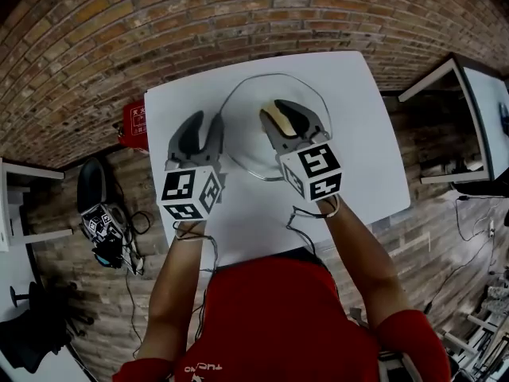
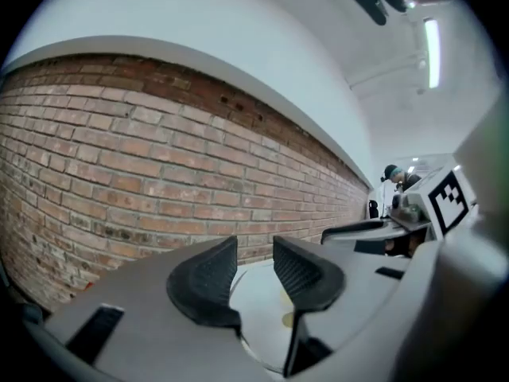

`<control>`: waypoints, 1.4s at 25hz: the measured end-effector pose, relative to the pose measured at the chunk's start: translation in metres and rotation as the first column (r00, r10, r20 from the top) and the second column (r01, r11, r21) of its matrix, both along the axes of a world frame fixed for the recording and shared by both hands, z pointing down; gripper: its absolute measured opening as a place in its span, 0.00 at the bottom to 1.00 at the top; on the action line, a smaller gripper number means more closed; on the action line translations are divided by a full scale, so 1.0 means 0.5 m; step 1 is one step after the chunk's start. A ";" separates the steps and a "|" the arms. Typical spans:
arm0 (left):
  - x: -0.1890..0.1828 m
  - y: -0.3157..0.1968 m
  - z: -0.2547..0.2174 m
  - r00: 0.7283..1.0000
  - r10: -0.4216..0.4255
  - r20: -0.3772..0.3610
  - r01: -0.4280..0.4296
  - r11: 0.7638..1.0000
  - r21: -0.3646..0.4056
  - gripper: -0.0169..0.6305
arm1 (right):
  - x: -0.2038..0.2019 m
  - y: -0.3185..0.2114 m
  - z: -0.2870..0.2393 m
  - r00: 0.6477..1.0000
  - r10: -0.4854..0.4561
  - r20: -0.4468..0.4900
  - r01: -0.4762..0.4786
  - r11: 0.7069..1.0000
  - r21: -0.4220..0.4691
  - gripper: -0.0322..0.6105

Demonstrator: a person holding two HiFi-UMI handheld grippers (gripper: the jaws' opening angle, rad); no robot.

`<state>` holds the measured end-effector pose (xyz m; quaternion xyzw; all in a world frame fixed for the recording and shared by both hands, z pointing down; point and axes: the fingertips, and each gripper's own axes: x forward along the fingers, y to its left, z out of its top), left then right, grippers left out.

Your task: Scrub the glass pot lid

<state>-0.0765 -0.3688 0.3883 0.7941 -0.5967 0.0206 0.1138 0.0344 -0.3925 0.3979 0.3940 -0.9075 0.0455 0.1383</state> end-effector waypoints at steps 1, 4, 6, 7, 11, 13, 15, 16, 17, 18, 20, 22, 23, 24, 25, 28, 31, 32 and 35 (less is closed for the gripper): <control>0.007 0.007 -0.023 1.000 0.009 0.006 -0.009 1.000 0.030 0.25 | -0.003 0.009 -0.017 1.000 -0.005 0.018 0.005 1.000 0.020 0.26; 0.024 0.029 -0.075 0.999 0.023 0.027 -0.026 0.995 0.094 0.18 | -0.005 0.030 -0.055 0.999 0.000 0.053 -0.003 0.998 0.061 0.16; 0.035 0.042 -0.095 0.999 0.036 0.038 -0.040 0.992 0.116 0.13 | -0.006 0.042 -0.073 0.998 -0.003 0.069 -0.003 0.997 0.082 0.14; 0.041 0.047 -0.102 0.998 0.046 0.042 -0.051 0.991 0.123 0.12 | -0.006 0.047 -0.081 0.997 -0.006 0.076 -0.001 0.996 0.092 0.13; 0.074 0.064 -0.118 0.996 0.081 0.046 -0.086 0.986 0.140 0.08 | -0.001 0.064 -0.106 0.995 -0.029 0.097 0.017 0.993 0.121 0.11; 0.088 0.071 -0.123 0.995 0.087 0.047 -0.093 0.985 0.149 0.07 | 0.000 0.073 -0.119 0.994 -0.044 0.105 0.029 0.990 0.140 0.11; 0.098 0.077 -0.131 0.995 0.089 0.046 -0.096 0.983 0.158 0.06 | 0.001 0.082 -0.134 0.992 -0.059 0.111 0.041 0.986 0.162 0.10; 0.102 0.079 -0.135 0.995 0.090 0.047 -0.096 0.982 0.164 0.06 | 0.000 0.085 -0.140 0.991 -0.066 0.114 0.046 0.984 0.170 0.10; 0.106 0.081 -0.139 0.995 0.089 0.048 -0.096 0.981 0.168 0.06 | 0.000 0.088 -0.145 0.991 -0.071 0.115 0.050 0.983 0.176 0.10; 0.110 0.082 -0.143 0.995 0.089 0.050 -0.096 0.980 0.172 0.05 | 0.000 0.090 -0.148 0.991 -0.075 0.114 0.054 0.982 0.180 0.10; 0.116 0.084 -0.148 0.995 0.088 0.053 -0.096 0.980 0.176 0.05 | 0.001 0.095 -0.152 0.990 -0.081 0.113 0.059 0.981 0.182 0.10; 0.121 0.085 -0.151 0.995 0.087 0.054 -0.095 0.980 0.176 0.05 | 0.002 0.100 -0.155 0.990 -0.085 0.113 0.063 0.981 0.186 0.10; 0.123 0.085 -0.151 0.995 0.086 0.054 -0.094 0.980 0.175 0.05 | 0.003 0.102 -0.156 0.990 -0.086 0.112 0.064 0.980 0.188 0.10; 0.125 0.085 -0.151 0.995 0.085 0.054 -0.093 0.980 0.174 0.05 | 0.003 0.103 -0.156 0.990 -0.088 0.112 0.066 0.980 0.189 0.10; 0.126 0.086 -0.150 0.995 0.084 0.055 -0.093 0.980 0.174 0.05 | 0.004 0.104 -0.155 0.990 -0.089 0.111 0.067 0.980 0.188 0.10; 0.130 0.087 -0.149 0.995 0.083 0.057 -0.092 0.981 0.172 0.05 | 0.006 0.107 -0.152 0.990 -0.092 0.110 0.070 0.980 0.185 0.10; 0.132 0.089 -0.149 0.995 0.083 0.059 -0.092 0.981 0.171 0.05 | 0.004 0.110 -0.153 0.989 -0.097 0.111 0.075 0.979 0.187 0.10; 0.132 0.089 -0.149 0.995 0.083 0.059 -0.092 0.981 0.170 0.05 | 0.003 0.111 -0.153 0.989 -0.099 0.111 0.077 0.979 0.187 0.10; 0.131 0.091 -0.150 0.995 0.083 0.062 -0.092 0.981 0.170 0.05 | -0.001 0.111 -0.156 0.988 -0.101 0.114 0.078 0.979 0.191 0.10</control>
